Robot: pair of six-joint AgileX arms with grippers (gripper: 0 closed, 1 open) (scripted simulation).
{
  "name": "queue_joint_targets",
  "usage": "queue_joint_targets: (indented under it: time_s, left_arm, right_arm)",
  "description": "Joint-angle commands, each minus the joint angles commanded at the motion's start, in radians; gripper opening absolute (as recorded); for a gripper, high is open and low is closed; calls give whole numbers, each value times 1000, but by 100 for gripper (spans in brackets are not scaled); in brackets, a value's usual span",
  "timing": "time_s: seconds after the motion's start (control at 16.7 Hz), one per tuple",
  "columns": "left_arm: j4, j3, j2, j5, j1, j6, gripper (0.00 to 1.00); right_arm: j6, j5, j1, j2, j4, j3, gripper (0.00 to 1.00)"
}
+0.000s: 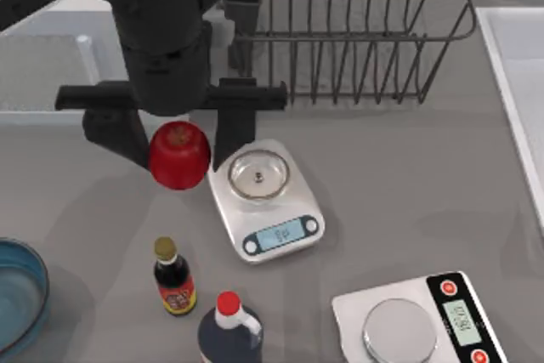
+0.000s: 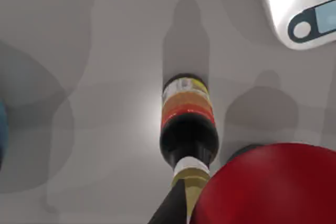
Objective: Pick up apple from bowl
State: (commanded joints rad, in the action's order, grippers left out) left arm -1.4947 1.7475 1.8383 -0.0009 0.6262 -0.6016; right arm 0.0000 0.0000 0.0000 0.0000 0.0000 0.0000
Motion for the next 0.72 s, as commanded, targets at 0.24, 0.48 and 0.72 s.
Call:
queue_joint_targets:
  time_s: [0.24, 0.48, 0.72]
  left_arm:
    - [84, -6, 65, 2, 136, -135, 0]
    - [90, -7, 68, 2, 144, -143, 0]
    - [125, 9, 65, -20, 147, -148, 0]
  right_arm:
    - [0, 0, 0, 0, 0, 0, 100]
    - [0, 0, 0, 0, 0, 0, 100]
    - [0, 0, 0, 0, 0, 0, 100]
